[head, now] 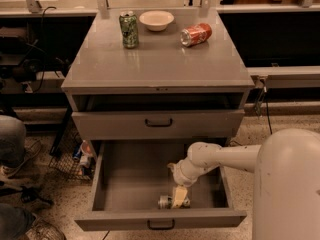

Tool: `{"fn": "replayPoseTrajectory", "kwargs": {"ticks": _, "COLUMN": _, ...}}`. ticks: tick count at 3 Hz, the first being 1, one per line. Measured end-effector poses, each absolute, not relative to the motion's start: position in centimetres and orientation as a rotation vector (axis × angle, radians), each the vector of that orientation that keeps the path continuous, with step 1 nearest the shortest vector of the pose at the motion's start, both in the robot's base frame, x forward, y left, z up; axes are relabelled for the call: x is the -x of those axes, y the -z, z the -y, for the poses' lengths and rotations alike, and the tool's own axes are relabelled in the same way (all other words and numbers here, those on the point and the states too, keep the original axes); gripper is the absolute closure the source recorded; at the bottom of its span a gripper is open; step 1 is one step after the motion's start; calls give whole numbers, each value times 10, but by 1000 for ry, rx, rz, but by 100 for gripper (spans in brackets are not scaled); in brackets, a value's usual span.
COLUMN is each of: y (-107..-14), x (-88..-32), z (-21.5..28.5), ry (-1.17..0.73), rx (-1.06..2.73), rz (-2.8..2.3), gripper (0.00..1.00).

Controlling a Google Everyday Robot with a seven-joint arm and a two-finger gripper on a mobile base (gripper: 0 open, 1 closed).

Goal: Pick 7up can from middle drawer and place on counter

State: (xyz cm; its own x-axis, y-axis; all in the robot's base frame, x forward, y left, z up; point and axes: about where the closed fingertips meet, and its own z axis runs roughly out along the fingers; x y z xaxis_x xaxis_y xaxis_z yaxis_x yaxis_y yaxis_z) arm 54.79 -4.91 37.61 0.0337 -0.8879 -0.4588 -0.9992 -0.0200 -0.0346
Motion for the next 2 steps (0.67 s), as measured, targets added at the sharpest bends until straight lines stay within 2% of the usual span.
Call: {"fn": "replayPoseTrajectory", "kwargs": {"ticks": 2, "y": -369, "x": -542, "z": 42, "ry": -449, "rx": 1995, "rz": -1882, "gripper": 2}}
